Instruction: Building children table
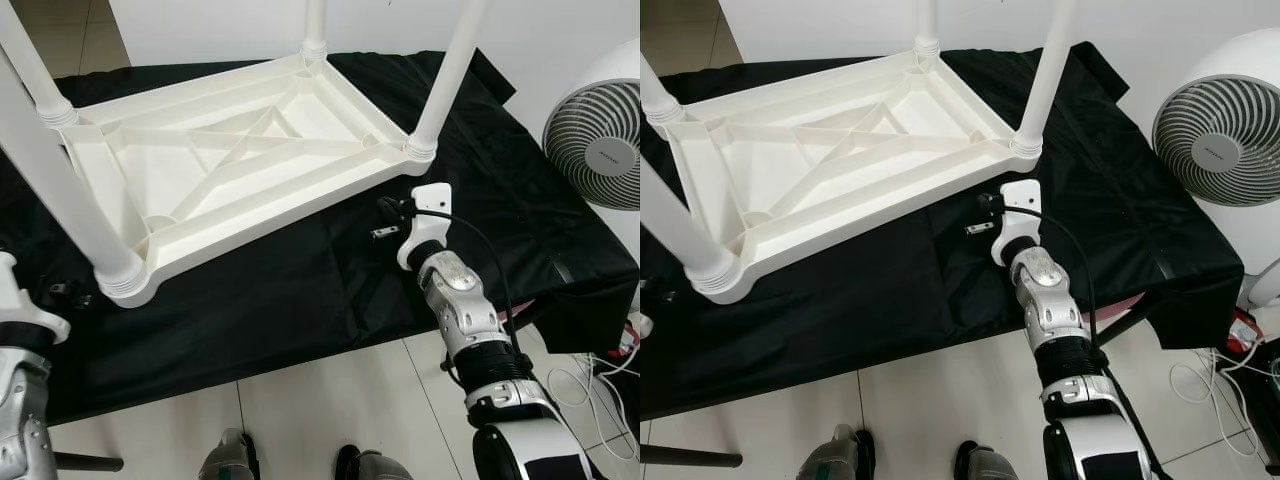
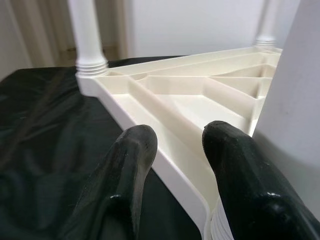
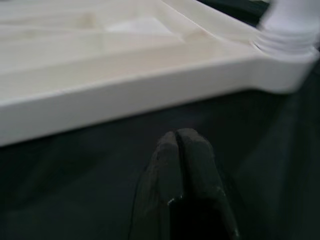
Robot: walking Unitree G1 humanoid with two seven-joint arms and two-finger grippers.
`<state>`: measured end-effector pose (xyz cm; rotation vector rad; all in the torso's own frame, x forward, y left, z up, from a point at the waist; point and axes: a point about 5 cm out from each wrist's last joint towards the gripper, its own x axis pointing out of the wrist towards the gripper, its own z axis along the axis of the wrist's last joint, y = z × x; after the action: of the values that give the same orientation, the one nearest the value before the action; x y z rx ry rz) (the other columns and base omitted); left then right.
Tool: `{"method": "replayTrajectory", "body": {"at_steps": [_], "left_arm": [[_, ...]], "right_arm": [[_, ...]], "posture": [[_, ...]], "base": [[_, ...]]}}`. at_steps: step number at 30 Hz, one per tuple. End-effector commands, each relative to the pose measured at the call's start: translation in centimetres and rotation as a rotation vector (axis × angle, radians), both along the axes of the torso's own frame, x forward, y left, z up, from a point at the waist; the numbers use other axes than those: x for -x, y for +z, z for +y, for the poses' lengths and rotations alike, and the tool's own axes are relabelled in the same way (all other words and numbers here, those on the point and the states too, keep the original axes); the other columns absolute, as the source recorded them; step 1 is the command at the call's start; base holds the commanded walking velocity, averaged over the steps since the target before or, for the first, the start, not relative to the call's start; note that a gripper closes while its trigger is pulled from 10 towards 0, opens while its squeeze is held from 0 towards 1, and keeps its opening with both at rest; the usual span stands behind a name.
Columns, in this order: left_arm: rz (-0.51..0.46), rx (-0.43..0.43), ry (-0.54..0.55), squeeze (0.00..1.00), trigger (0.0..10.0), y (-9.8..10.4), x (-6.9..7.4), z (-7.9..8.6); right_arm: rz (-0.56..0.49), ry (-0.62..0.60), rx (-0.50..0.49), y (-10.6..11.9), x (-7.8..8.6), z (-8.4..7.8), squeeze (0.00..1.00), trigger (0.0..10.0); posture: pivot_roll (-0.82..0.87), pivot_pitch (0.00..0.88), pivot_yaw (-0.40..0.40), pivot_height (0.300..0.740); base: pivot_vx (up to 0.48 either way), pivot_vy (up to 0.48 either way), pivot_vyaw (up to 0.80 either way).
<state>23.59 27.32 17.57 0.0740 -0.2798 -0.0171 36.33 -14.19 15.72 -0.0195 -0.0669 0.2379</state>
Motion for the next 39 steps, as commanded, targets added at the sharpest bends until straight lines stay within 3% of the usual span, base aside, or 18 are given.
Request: {"method": "replayTrajectory", "body": {"at_steps": [1, 5, 8, 12, 17, 21, 27, 38, 39], "left_arm": [[0.034, -0.020, -0.083, 0.00, 10.0, -0.5, -0.2, -1.7], [0.055, -0.041, -0.118, 0.00, 10.0, -0.9, -0.1, -2.1], [0.068, -0.052, -0.095, 0.00, 10.0, -1.3, 0.0, -1.5], [0.094, -0.082, 0.041, 0.00, 10.0, -1.4, -0.8, 1.1], [0.092, -0.102, 0.070, 0.00, 10.0, -0.8, -2.0, 1.6], [0.046, -0.087, 0.023, 0.00, 10.0, 0.4, -3.3, 0.3], [0.027, -0.091, -0.111, 0.00, 10.0, 0.7, -3.9, -2.5], [0.032, -0.037, -0.344, 0.00, 10.0, 1.8, -3.3, -6.0], [0.046, -0.043, -0.416, 0.00, 10.0, 2.2, -3.0, -7.1]], "right_arm": [[0.039, -0.063, 0.009, -0.5, -0.3, -0.9, 0.00, 10.0], [0.036, -0.070, 0.015, -0.3, -0.5, -1.1, 0.00, 10.0], [0.023, -0.058, 0.025, 0.0, -0.6, -1.2, 0.00, 10.0], [-0.009, -0.016, 0.026, 0.6, -0.4, -0.8, 0.00, 10.0], [0.004, -0.022, 0.023, 0.4, -0.5, -0.5, 0.00, 10.0], [0.012, -0.032, 0.020, 0.2, -0.5, -0.3, 0.00, 10.0], [0.026, -0.078, 0.022, 0.1, -0.7, -1.3, 0.00, 10.0], [0.038, -0.145, 0.015, 0.1, -0.9, -2.4, 0.00, 10.0], [0.025, -0.130, 0.017, 0.3, -0.9, -2.2, 0.00, 10.0]], "posture": [[0.10, 0.151, -0.009, 0.740], [0.09, 0.150, -0.011, 0.740], [0.09, 0.149, -0.014, 0.740], [0.09, 0.148, -0.022, 0.740], [0.08, 0.148, -0.030, 0.740], [0.08, 0.147, -0.032, 0.740], [0.06, 0.145, -0.022, 0.740], [0.05, 0.148, -0.016, 0.740], [0.05, 0.148, -0.016, 0.740]], "base": [[0.000, 0.000, 0.00], [0.000, 0.000, 0.00], [0.000, 0.000, 0.00], [0.000, 0.000, 0.00], [0.000, 0.000, 0.00], [0.000, 0.000, 0.00], [0.000, 0.000, 0.00], [0.000, 0.000, 0.00], [0.000, 0.000, 0.00]]}}
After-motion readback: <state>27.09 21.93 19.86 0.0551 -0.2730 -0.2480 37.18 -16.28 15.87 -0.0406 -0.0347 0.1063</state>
